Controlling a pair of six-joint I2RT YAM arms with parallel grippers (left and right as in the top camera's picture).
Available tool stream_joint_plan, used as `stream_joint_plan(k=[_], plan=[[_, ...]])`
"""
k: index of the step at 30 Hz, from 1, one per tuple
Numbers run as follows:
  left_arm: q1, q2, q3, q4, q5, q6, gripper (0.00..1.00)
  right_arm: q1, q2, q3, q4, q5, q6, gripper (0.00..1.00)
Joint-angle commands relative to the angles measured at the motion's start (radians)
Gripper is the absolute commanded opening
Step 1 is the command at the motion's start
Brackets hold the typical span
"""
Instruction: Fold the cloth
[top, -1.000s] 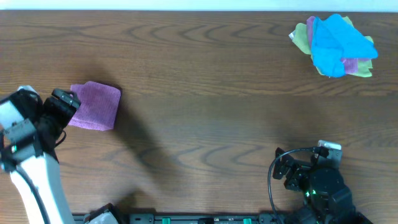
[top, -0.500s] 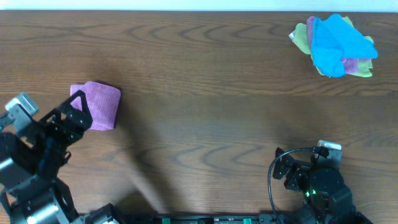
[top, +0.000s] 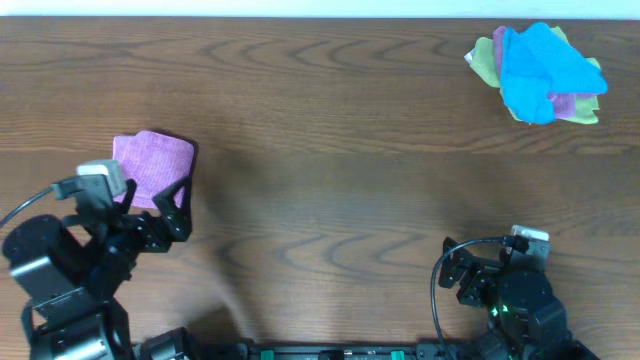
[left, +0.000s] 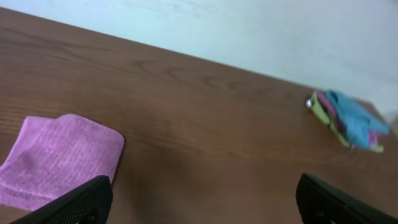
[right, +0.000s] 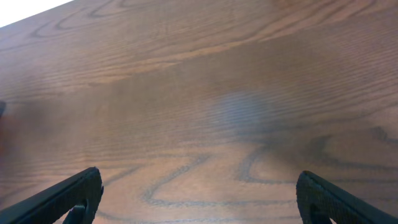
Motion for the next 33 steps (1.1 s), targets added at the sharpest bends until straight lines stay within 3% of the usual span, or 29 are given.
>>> stream_joint_plan(k=[1, 6, 14, 18, 24, 33], plan=[[-0.057, -0.085, -0.108, 0.038, -0.077, 0.068, 0.95, -0.011, -0.003, -0.001, -0.003, 0.018, 0.013, 0.99], [-0.135, -0.333, -0.357, 0.136, -0.177, 0.065, 0.95, -0.011, -0.003, -0.001, -0.003, 0.018, 0.013, 0.99], [-0.204, -0.610, -0.586, 0.091, -0.379, 0.065, 0.95, -0.011, -0.003, -0.001, -0.003, 0.018, 0.013, 0.99], [-0.235, -0.620, -0.594, 0.036, -0.513, 0.056, 0.95, -0.011, -0.003, -0.001, -0.003, 0.018, 0.013, 0.99], [-0.309, -0.621, -0.600, -0.036, -0.738, -0.085, 0.95, -0.011, -0.003, -0.001, -0.003, 0.018, 0.013, 0.99], [-0.351, -0.621, -0.707, -0.066, -0.764, -0.227, 0.95, -0.011, -0.003, -0.001, -0.003, 0.018, 0.013, 0.99]])
